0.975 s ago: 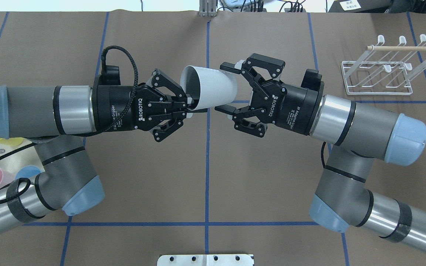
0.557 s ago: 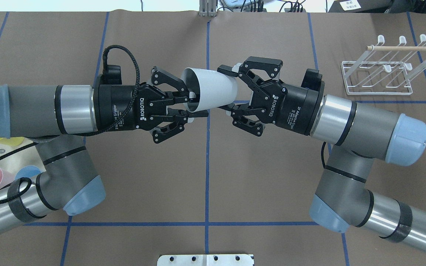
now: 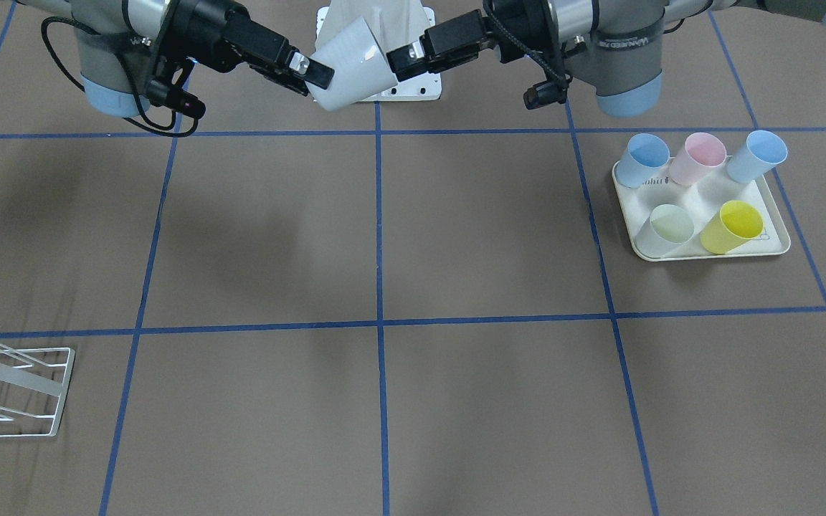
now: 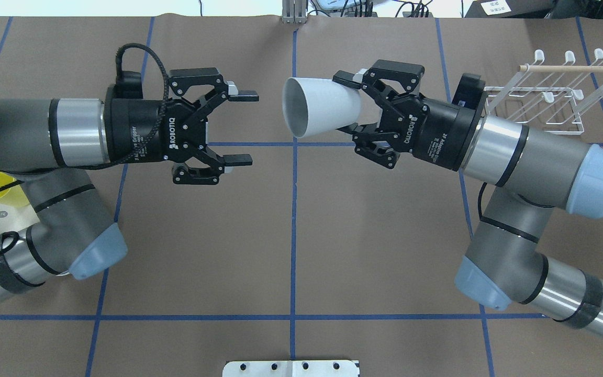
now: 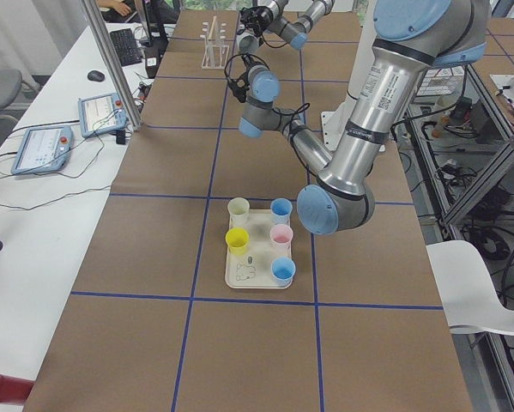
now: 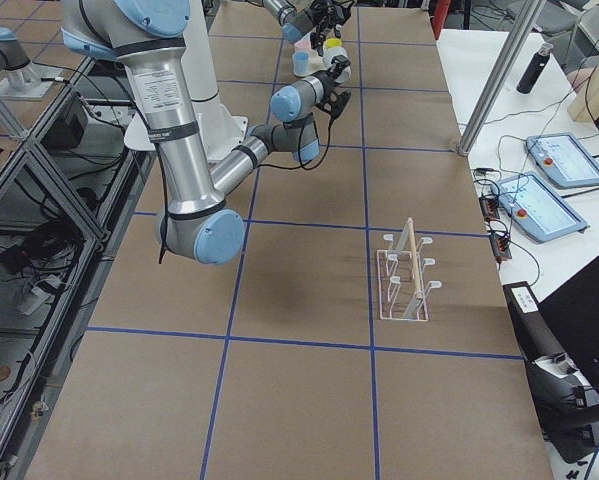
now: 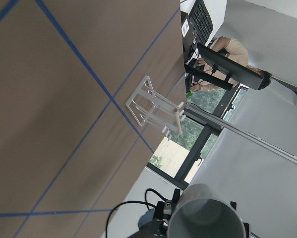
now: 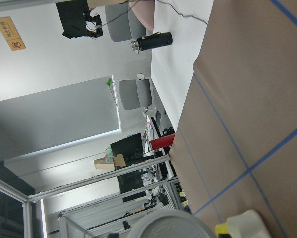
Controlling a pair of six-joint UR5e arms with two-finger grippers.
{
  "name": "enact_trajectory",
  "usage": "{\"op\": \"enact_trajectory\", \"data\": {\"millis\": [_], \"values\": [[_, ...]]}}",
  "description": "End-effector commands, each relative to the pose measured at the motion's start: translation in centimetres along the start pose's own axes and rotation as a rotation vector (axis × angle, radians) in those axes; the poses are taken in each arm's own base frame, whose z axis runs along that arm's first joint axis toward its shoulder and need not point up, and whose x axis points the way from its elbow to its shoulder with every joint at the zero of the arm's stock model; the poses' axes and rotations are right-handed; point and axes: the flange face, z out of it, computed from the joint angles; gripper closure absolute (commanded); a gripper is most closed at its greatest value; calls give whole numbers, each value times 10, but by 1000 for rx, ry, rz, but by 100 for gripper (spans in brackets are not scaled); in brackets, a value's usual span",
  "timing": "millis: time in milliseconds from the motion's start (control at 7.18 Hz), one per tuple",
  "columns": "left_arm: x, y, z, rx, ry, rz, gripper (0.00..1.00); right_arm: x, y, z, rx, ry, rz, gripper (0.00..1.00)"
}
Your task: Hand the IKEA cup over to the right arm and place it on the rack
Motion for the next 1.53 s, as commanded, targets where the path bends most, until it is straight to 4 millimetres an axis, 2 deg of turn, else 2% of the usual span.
{"op": "enact_trajectory", "data": {"millis": [0,139,278,418,557,696,835,975,1392], "values": [[-44,-70,-60,139,-152,245,0,15,-80,-49,164,159,-376,100],[-62,-113,-84,201,-229,316,0,11,-128,-60,223,303,-538,100],[-70,-156,-110,238,-322,386,0,6,-161,-77,284,417,-669,100],[-79,-185,-122,265,-408,488,0,8,-186,-104,325,495,-758,100],[-80,-214,-162,330,-498,580,0,18,-207,-144,345,576,-863,100],[-84,-230,-195,361,-579,669,0,25,-219,-171,346,640,-960,100],[-105,-237,-220,364,-639,710,0,40,-228,-197,345,711,-1019,100],[-102,-240,-231,381,-640,718,0,51,-233,-208,348,756,-1057,100],[-108,-240,-239,385,-648,710,0,72,-255,-202,371,804,-1051,100]]}}
